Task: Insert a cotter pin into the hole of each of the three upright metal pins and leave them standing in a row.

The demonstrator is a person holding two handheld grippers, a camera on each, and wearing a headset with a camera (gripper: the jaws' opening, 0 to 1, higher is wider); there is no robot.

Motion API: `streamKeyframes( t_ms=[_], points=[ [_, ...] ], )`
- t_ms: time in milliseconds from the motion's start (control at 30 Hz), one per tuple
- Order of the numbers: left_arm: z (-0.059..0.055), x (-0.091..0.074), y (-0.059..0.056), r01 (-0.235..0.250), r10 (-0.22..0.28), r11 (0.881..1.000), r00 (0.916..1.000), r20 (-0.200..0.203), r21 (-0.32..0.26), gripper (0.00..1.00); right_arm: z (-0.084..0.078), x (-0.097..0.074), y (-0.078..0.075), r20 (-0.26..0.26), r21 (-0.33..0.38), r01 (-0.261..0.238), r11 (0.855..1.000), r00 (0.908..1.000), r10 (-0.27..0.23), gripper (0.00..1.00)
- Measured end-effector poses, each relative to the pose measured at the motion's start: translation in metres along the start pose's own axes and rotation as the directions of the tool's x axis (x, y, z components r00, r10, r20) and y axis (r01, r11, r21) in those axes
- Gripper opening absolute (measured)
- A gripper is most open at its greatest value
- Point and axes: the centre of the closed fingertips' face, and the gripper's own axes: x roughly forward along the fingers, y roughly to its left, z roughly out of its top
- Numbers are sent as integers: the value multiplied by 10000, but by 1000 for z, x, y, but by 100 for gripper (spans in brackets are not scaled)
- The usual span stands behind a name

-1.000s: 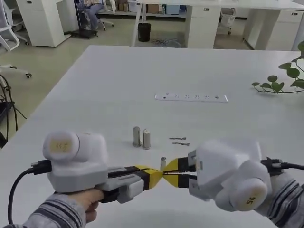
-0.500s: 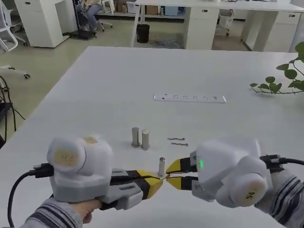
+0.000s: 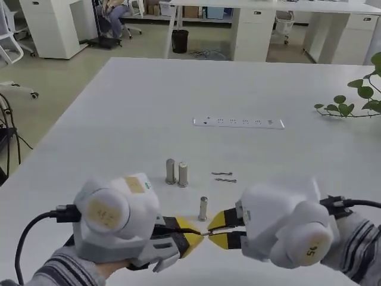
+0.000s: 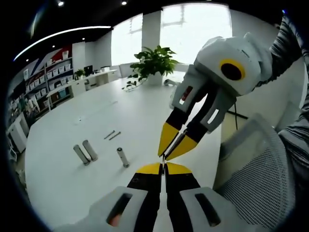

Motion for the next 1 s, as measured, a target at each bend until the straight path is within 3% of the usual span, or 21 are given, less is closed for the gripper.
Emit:
streamKeyframes(
  t_ms=[433, 600, 733, 800, 1000],
  points=[
    [1, 0, 8, -572, 573, 9983, 9983, 137, -88, 0, -3, 2, -4, -241, -452, 226, 9987, 9994, -237, 0],
    [1, -1, 15, -1010, 1018, 9946, 9941, 373, -235, 10, -11, 0, -10, -454, -190, 448, 9988, 9979, -456, 0],
    [5, -1, 25, -1583, 1619, 9862, 9835, 805, -485, 13, -19, 0, -15, -713, 231, 643, 9977, 9955, -625, 0],
    [6, -2, 29, -1893, 1917, 9813, 9765, 980, -338, 14, -27, 0, -18, -996, 487, 810, 9955, 9921, -759, 0],
    [0, 4, 38, -2480, 2506, 9680, 9617, 1109, -374, 19, -44, 2, -31, -1582, 790, 1203, 9896, 9816, -1067, 0]
  ],
)
